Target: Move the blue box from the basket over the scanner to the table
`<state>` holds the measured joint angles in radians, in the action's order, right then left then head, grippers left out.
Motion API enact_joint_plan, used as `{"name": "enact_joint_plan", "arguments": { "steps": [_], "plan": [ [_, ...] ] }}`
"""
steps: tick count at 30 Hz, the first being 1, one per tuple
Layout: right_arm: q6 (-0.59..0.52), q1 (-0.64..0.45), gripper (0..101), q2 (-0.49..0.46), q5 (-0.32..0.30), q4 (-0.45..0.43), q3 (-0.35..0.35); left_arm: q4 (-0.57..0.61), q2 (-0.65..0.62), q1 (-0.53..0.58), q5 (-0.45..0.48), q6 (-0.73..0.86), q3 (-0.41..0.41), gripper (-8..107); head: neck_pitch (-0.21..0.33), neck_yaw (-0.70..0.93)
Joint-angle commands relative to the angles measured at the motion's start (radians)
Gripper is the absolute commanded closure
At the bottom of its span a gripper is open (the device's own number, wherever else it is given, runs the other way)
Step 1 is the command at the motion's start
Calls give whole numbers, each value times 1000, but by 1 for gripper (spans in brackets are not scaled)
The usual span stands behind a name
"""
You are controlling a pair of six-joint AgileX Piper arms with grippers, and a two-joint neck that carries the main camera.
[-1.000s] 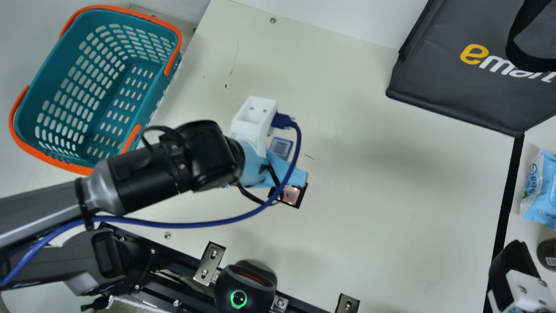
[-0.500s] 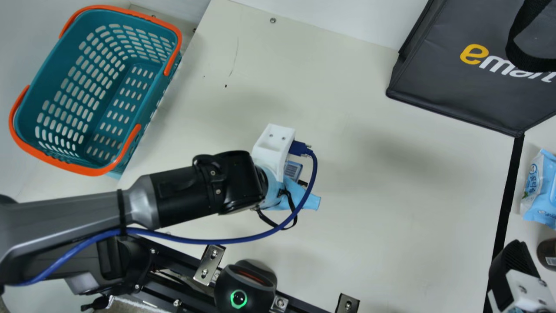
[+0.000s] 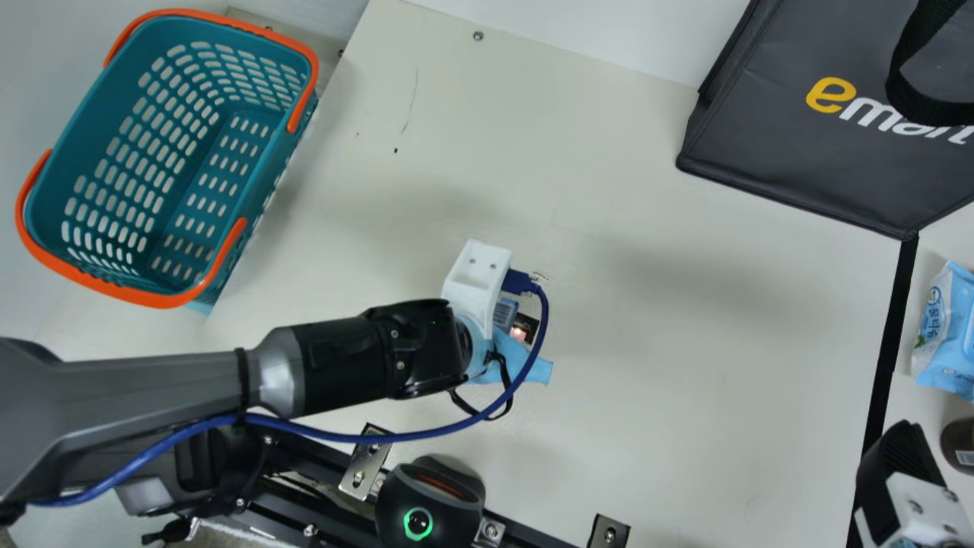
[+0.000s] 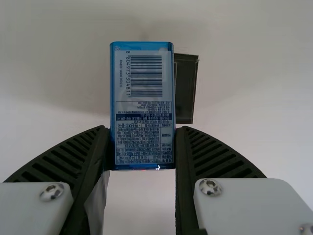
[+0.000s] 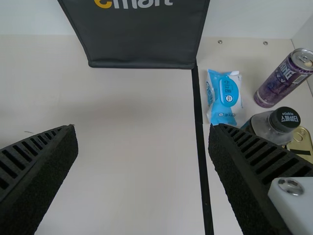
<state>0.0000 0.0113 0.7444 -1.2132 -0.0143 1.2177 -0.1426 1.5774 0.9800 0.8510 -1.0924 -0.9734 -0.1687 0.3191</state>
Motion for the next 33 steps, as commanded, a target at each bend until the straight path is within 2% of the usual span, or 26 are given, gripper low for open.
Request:
{"name": "enact_joint_plan", "arguments": {
  "steps": [1,17,33],
  "plan": [
    [0,0,6,0,0,0,0,-6,2,8,-1,-13,6,107,30,2],
    [0,0,6,0,0,0,0,-68,11,76,-20,-102,38,107,30,2],
    [0,0,6,0,0,0,0,-161,64,58,-76,-173,45,107,30,2]
  ]
}}
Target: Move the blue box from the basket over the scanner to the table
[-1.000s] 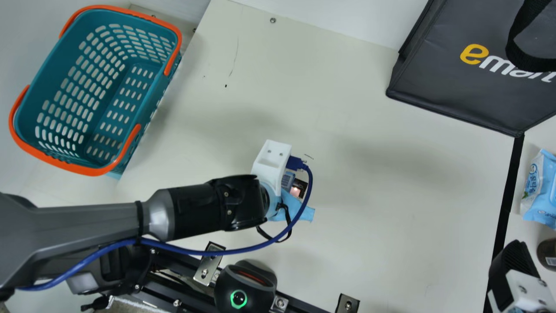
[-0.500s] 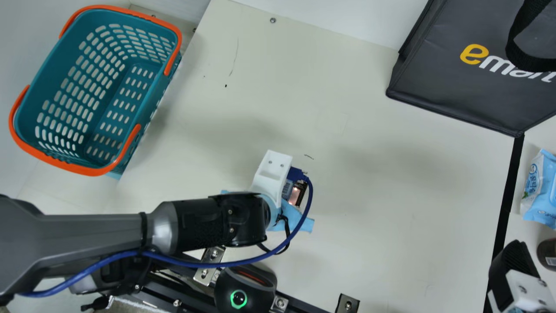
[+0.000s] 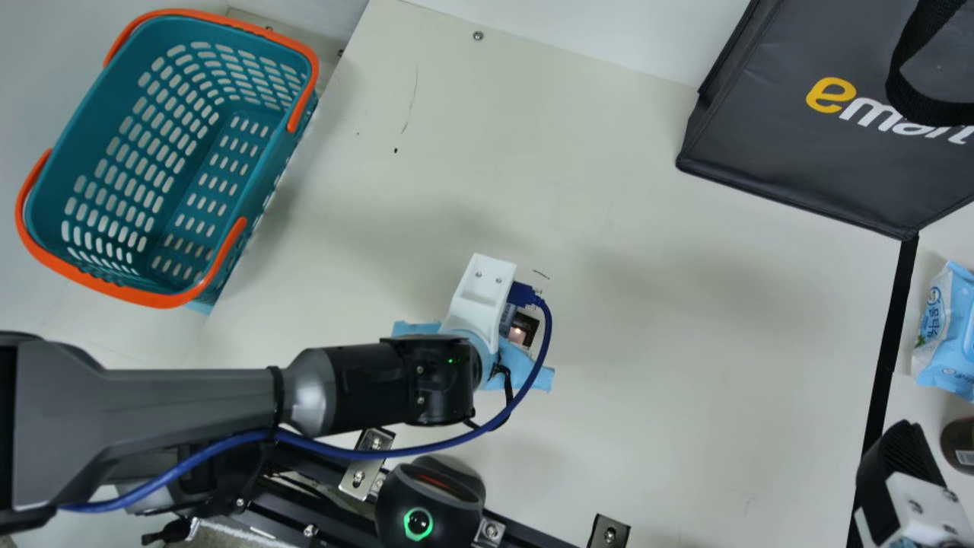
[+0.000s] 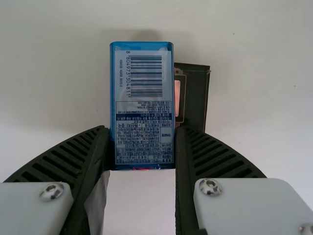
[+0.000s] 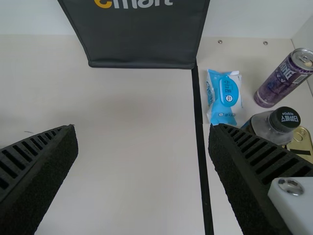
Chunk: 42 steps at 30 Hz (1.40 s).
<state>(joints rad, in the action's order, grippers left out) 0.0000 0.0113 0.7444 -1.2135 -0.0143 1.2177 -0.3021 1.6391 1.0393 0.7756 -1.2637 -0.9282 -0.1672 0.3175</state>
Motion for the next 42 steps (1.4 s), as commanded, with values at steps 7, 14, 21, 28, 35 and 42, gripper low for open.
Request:
{"name": "enact_joint_plan", "arguments": {
  "steps": [7,14,21,28,35,42],
  "plan": [
    [0,0,6,0,0,0,0,1,17,-1,-4,-12,1,90,29,4],
    [0,0,6,0,0,0,0,23,30,-6,-7,-3,0,67,29,4],
    [0,0,6,0,0,0,0,61,30,-13,-9,22,0,43,29,4],
    [0,0,6,0,1,0,0,67,15,-16,-8,41,-1,20,29,4],
    [0,0,6,0,1,0,0,107,-70,-56,-7,163,-8,9,29,4],
    [0,0,6,0,1,0,0,203,-179,-146,53,392,-34,9,29,4]
  ]
}}
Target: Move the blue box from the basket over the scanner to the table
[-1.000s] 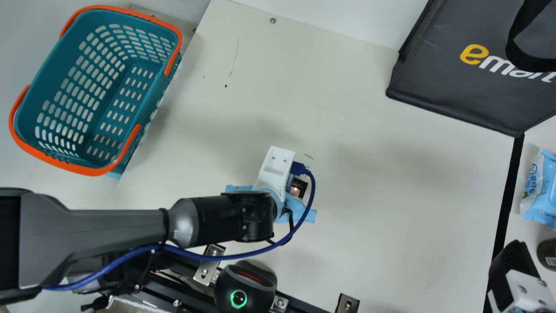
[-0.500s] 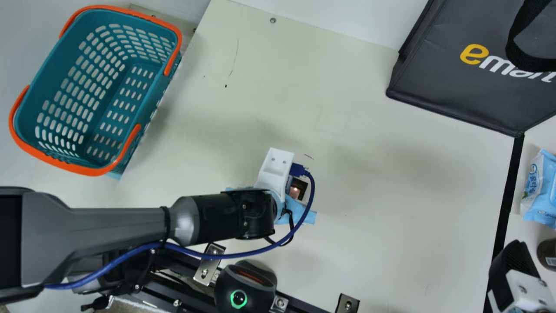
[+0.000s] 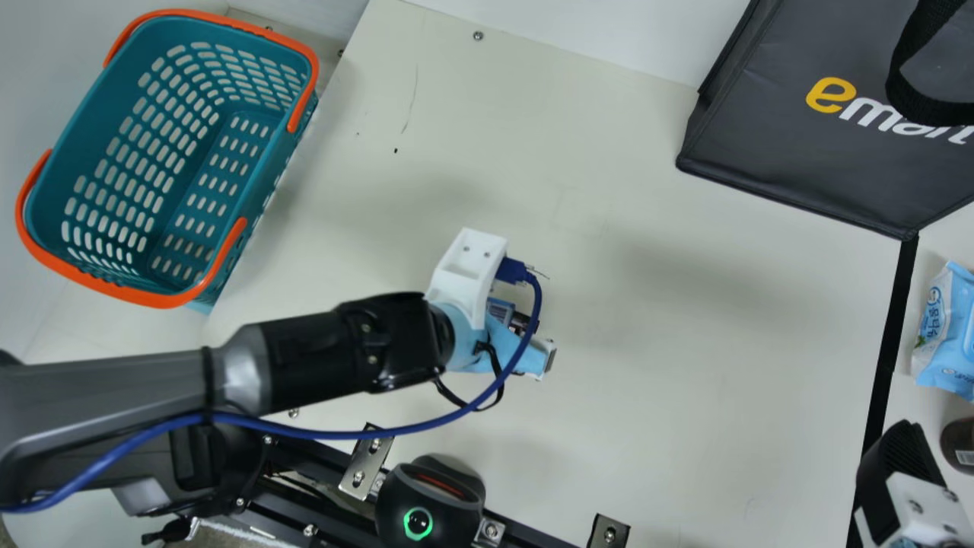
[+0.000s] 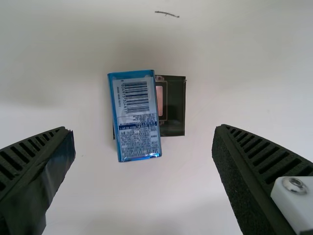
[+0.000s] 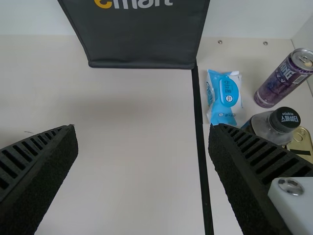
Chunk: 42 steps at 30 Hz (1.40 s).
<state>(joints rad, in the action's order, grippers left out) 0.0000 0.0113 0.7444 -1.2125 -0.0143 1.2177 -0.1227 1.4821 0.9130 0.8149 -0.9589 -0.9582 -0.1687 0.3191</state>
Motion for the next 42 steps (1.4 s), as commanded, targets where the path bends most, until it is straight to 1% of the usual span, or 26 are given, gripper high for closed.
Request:
{"name": "enact_joint_plan", "arguments": {
  "steps": [1,8,18,24,30,31,33,35,42],
  "plan": [
    [0,0,6,0,0,0,0,42,-36,-34,27,125,-9,9,30,2],
    [0,0,6,0,0,0,0,134,-127,-148,144,344,-49,9,30,2],
    [0,0,6,0,0,0,0,194,-254,-359,274,555,-88,9,30,2],
    [0,0,6,0,0,0,0,211,-322,-506,314,657,-119,9,30,2],
    [0,0,6,0,0,0,0,219,-372,-668,315,715,-157,9,30,2],
    [0,0,6,0,0,0,0,218,-368,-598,319,711,-151,9,30,2],
    [0,0,6,0,0,0,0,218,-372,-644,315,715,-156,9,30,2],
    [0,0,6,0,0,0,0,216,-372,-666,316,715,-156,9,30,-44],
    [0,0,6,0,0,0,0,216,-372,-668,318,715,-156,9,30,-207]
  ]
}}
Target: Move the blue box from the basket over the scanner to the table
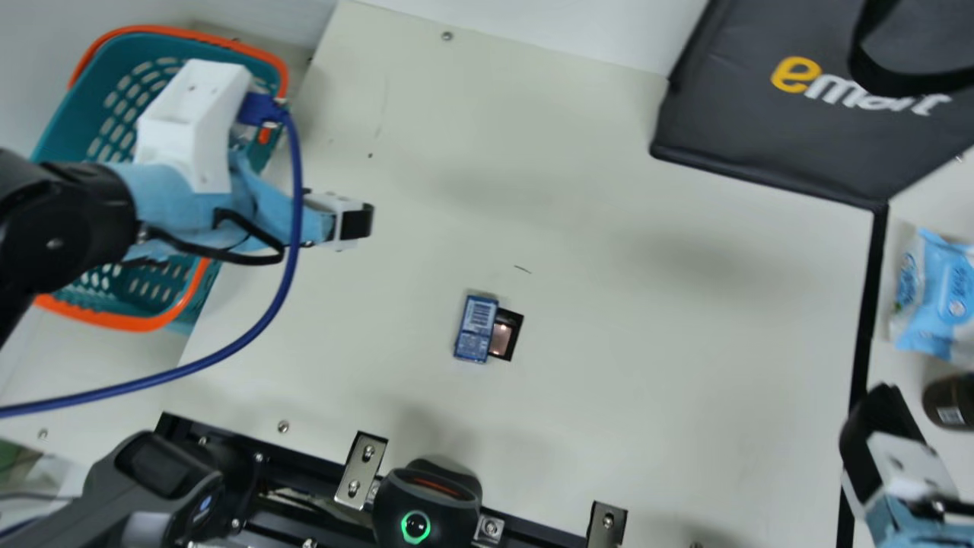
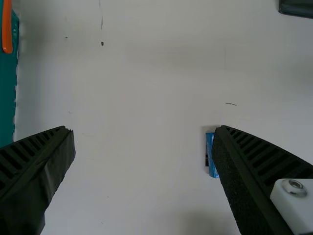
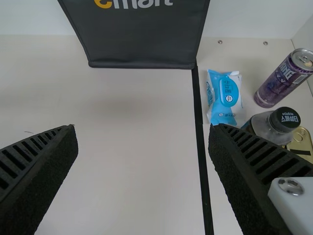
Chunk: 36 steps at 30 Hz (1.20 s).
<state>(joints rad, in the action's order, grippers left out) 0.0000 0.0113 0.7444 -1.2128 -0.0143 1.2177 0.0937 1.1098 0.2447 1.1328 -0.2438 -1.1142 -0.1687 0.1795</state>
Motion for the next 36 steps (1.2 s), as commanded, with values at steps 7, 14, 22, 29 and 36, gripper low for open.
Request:
{"name": "enact_joint_plan", "arguments": {
  "steps": [7,14,22,29,36],
  "plan": [
    [0,0,6,0,0,0,0,0,0,0,0,0,0,9,30,-207],
    [0,0,6,0,0,0,0,0,0,0,0,0,0,9,30,-207],
    [0,0,6,0,0,0,0,-13,22,37,-6,-25,2,9,30,-207],
    [0,0,6,0,0,0,0,-40,95,153,-34,-116,5,9,30,-207],
    [0,0,6,0,0,0,0,-68,199,271,-72,-236,-15,9,30,-207]
  ]
}}
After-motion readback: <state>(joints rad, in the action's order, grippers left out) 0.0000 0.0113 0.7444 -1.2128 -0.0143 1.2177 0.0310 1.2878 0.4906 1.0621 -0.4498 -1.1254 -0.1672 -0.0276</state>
